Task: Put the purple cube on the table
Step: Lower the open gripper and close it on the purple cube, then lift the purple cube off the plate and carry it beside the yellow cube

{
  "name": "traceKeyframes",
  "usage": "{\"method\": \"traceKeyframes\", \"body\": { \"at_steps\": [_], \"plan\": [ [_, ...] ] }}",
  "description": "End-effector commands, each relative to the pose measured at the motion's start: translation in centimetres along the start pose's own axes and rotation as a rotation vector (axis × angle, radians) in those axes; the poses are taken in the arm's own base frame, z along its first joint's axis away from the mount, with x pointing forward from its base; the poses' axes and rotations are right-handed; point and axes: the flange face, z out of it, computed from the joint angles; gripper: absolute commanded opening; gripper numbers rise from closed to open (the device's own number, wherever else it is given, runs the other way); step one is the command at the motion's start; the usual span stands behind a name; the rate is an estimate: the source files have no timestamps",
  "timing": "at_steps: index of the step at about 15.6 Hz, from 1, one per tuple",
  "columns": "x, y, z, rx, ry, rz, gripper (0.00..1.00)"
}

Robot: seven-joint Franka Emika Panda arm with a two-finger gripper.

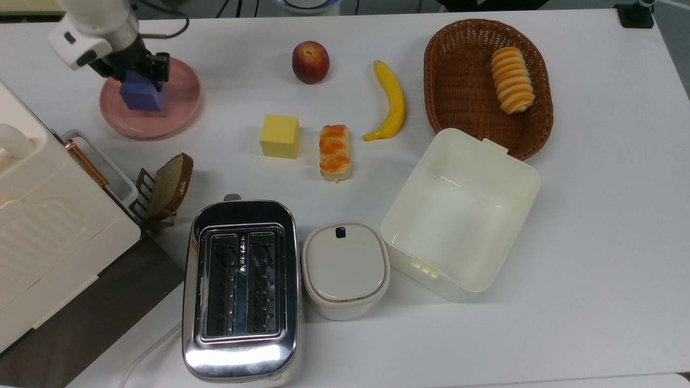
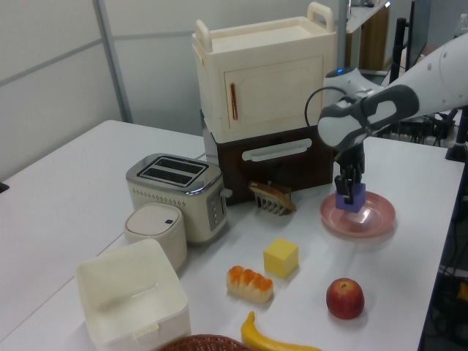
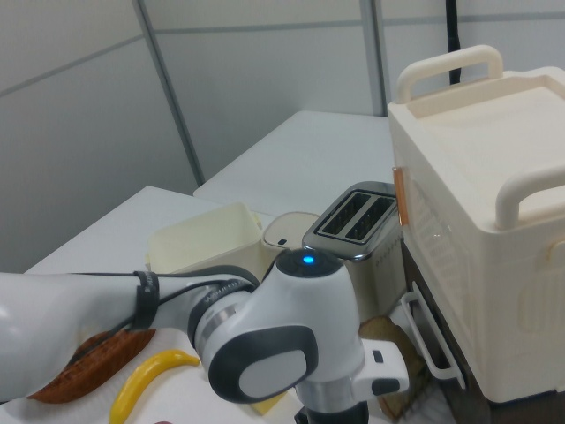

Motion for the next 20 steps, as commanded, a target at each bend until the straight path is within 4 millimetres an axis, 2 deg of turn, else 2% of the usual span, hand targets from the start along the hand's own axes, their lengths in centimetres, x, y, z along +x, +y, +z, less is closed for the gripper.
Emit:
{"method": "traceKeyframes", "body": {
  "at_steps": [1, 6, 9, 10, 13, 15, 20],
  "plan": [
    [0.7, -3.7, -2.0, 0.008, 0.011, -0.009, 0.00],
    [3.6, -11.5, -2.0, -0.005, 0.014, 0.033, 0.02],
    [4.9, -16.0, -0.7, -0.013, -0.008, 0.045, 0.04],
    [5.1, -17.0, -0.5, -0.015, -0.011, 0.044, 0.08],
    [5.6, -19.6, 0.0, -0.025, -0.019, 0.044, 0.31],
    [6.0, -20.6, -0.3, -0.039, 0.008, 0.080, 1.00],
    [6.1, -19.9, -0.1, -0.056, 0.012, 0.089, 1.00]
  ]
}}
